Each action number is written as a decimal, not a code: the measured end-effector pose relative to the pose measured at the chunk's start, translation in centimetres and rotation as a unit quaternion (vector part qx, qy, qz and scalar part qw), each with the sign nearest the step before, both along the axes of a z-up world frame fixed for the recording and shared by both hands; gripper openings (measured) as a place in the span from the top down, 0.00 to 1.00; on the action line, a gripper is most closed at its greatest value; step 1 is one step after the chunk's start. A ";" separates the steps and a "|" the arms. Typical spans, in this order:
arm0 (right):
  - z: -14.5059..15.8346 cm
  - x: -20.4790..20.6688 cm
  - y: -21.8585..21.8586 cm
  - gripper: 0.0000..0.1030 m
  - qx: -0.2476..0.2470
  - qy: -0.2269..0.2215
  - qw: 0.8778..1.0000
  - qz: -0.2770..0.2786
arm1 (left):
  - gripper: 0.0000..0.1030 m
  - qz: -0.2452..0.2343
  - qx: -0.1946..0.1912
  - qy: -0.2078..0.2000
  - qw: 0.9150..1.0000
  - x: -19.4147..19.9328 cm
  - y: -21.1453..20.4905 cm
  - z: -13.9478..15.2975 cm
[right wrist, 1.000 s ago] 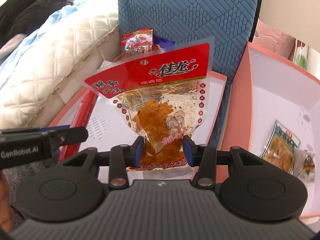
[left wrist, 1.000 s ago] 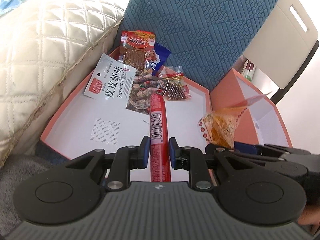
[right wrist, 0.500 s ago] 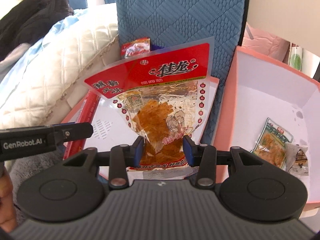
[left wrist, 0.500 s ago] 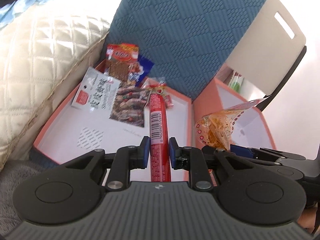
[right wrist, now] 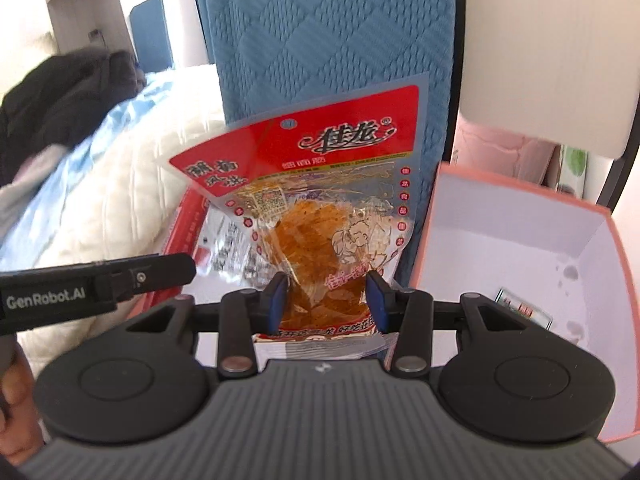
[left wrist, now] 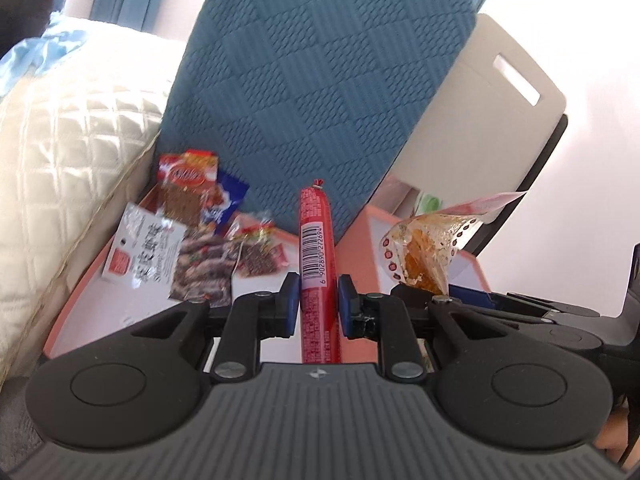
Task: Organize snacks
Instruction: 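Carry the red sausage to the shoebox with the left tool while the right tool carries the spicy-strip packet, then open both tools to drop the sausage and spicy-strip packet into the shoebox, then withdraw both open tools from the shoebox back toward the snack tray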
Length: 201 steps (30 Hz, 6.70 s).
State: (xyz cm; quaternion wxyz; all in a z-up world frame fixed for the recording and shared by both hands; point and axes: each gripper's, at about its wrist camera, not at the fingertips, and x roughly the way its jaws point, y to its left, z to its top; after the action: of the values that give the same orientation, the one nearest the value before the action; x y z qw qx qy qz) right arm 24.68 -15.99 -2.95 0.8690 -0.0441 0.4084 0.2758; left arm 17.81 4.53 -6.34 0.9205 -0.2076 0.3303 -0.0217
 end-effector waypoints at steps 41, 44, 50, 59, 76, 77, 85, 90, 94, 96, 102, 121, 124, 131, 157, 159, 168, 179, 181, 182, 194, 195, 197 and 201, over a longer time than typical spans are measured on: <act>-3.8 3.2 -16.2 0.55 -0.017 0.014 0.994 -0.103 | 0.77 -0.112 0.020 0.045 0.993 6.4 -14.8 -3.5; -4.9 3.6 -17.0 0.55 -0.019 0.023 0.994 -0.107 | 0.77 -0.113 0.021 0.056 0.992 7.1 -15.7 -4.5; -6.9 4.5 -18.1 0.54 -0.024 0.038 0.992 -0.118 | 0.77 -0.122 0.029 0.075 0.989 8.5 -17.1 -6.0; -9.2 5.4 -17.8 0.54 -0.040 0.045 0.992 -0.113 | 0.77 -0.123 0.028 0.102 0.987 9.9 -17.4 -8.0; -8.8 5.4 -17.9 0.36 -0.036 0.048 0.989 -0.134 | 0.44 -0.119 0.023 0.062 0.991 8.1 -16.4 -5.4; -8.4 5.2 -17.8 0.36 -0.034 0.044 0.989 -0.134 | 0.44 -0.118 0.023 0.056 0.991 7.7 -16.2 -5.0; -4.7 3.2 -16.2 0.36 -0.007 0.009 0.992 -0.123 | 0.44 -0.109 0.031 0.009 0.993 4.6 -14.1 -1.3; -2.3 1.9 -14.7 0.36 0.004 -0.018 0.993 -0.117 | 0.44 -0.103 0.038 -0.019 0.994 2.4 -12.7 0.9; -0.5 0.7 -13.8 0.36 0.016 -0.035 0.992 -0.117 | 0.44 -0.093 0.046 -0.043 0.994 0.5 -11.3 2.6; 0.4 0.0 -13.4 0.36 0.020 -0.042 0.992 -0.116 | 0.44 -0.088 0.049 -0.054 0.993 -0.4 -10.7 3.4; 2.3 -2.2 -11.6 0.36 0.033 -0.059 0.992 -0.107 | 0.44 -0.073 0.052 -0.076 0.993 -2.7 -9.0 5.1; 2.9 -6.4 -7.3 0.36 0.036 -0.066 0.994 -0.082 | 0.44 -0.036 0.048 -0.073 0.996 -7.0 -3.9 4.4; 2.8 -6.8 -6.9 0.36 0.035 -0.064 0.994 -0.081 | 0.44 -0.035 0.041 -0.070 0.996 -7.4 -3.1 4.1; 2.0 -8.0 -5.5 0.36 0.029 -0.048 0.996 -0.065 | 0.44 -0.025 0.040 -0.053 0.998 -8.5 -1.9 3.0; -0.8 -8.9 -1.3 0.36 0.013 -0.003 0.999 -0.033 | 0.44 0.006 0.014 0.017 1.000 -8.1 2.2 -1.6; -0.9 -8.6 -1.2 0.36 0.012 -0.001 0.999 -0.033 | 0.44 0.006 0.011 0.018 1.000 -7.8 2.3 -1.7; -1.6 -7.7 -0.3 0.36 0.008 0.006 0.999 -0.031 | 0.44 0.015 0.006 0.026 1.000 -6.6 3.2 -2.8; -2.7 -5.6 0.6 0.36 -0.001 0.017 0.999 -0.040 | 0.39 0.026 -0.008 0.048 0.998 -4.9 4.4 -4.9; -2.9 -5.2 0.8 0.36 -0.003 0.018 0.999 -0.043 | 0.37 0.027 -0.005 0.050 0.998 -4.6 4.5 -5.5; -3.1 -5.0 0.9 0.36 -0.004 0.019 0.999 -0.043 | 0.37 0.028 -0.005 0.052 0.998 -4.4 4.7 -5.7; -5.9 -1.9 3.1 0.36 -0.024 0.040 0.998 -0.041 | 0.34 0.039 -0.005 0.084 0.996 -1.5 7.0 -9.1; -6.1 -1.6 3.3 0.36 -0.025 0.043 0.998 -0.040 | 0.34 0.040 -0.004 0.087 0.995 -1.2 7.2 -9.5; -6.6 -1.0 3.7 0.36 -0.024 0.047 0.998 -0.038 | 0.34 0.043 -0.004 0.092 0.995 -0.6 7.5 -9.9; -7.3 0.4 4.8 0.36 -0.024 0.050 0.998 -0.029 | 0.34 0.047 -0.008 0.102 0.994 0.5 8.2 -11.1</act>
State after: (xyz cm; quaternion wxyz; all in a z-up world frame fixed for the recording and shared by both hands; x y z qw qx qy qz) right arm 25.06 -11.19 -10.25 0.8539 -0.0393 0.4591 0.2420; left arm 18.35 12.73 -17.43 0.8805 -0.2310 0.4121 0.0403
